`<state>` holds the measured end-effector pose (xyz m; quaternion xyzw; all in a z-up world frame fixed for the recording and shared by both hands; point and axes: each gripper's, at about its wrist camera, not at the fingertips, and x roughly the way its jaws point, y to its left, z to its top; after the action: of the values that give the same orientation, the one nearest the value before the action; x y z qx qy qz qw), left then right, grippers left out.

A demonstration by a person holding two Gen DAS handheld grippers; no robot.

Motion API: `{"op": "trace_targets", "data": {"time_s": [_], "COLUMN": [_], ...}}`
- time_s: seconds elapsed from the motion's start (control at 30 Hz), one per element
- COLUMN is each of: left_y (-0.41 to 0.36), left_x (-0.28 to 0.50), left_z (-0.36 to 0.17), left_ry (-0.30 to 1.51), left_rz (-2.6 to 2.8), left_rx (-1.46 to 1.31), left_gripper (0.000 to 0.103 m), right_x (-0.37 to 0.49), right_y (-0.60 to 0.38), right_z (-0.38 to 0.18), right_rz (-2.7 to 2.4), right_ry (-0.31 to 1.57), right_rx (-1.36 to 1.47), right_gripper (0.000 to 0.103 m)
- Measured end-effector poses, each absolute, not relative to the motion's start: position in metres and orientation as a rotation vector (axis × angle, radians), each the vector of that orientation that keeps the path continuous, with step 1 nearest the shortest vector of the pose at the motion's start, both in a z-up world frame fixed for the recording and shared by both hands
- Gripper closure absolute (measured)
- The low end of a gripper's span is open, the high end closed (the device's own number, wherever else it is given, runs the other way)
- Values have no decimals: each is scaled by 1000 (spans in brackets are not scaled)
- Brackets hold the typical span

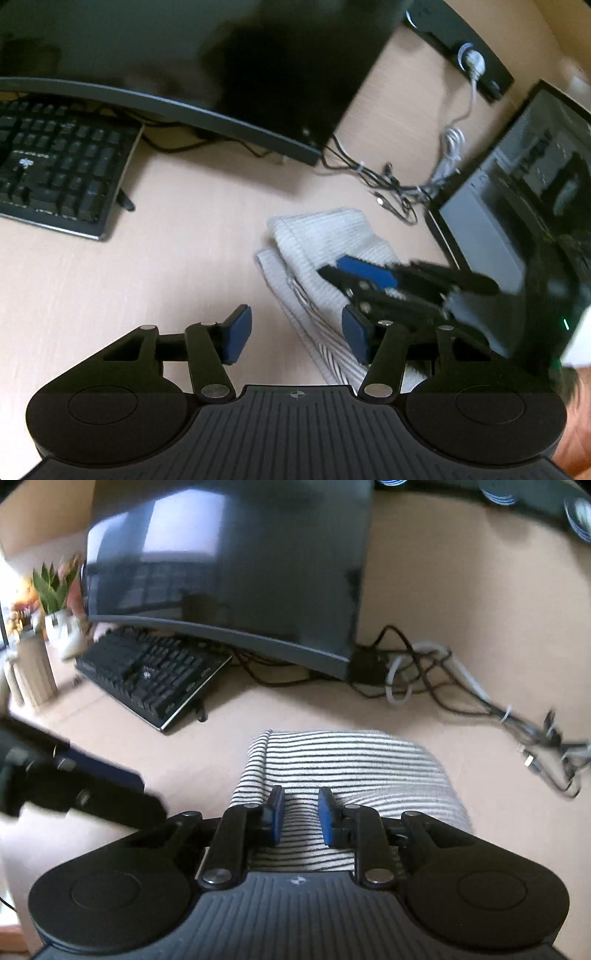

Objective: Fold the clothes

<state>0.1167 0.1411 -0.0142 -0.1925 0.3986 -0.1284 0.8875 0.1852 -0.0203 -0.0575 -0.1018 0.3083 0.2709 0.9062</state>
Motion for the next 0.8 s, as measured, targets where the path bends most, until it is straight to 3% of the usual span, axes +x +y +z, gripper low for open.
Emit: {"op": "trace_targets", "data": {"time_s": [0.27, 0.47, 0.67, 0.8], "left_y": [106, 84, 77, 74], "left_x": [158, 180, 182, 178], "left_z": [-5, -31, -35, -30], "left_ry": [774, 832, 820, 809], "left_rz": [-349, -325, -295, -258], "left_rx": [-456, -398, -369, -315], "left_gripper": [45, 46, 44, 43], "right_x": [139, 92, 114, 120], "right_y": [-21, -81, -104, -104], "right_z": [-43, -19, -54, -60], "right_rz": [559, 528, 559, 571], "right_ry": [551, 491, 702, 700], "right_rx": [-339, -236, -144, -102], "right_gripper": [81, 77, 77, 77]}}
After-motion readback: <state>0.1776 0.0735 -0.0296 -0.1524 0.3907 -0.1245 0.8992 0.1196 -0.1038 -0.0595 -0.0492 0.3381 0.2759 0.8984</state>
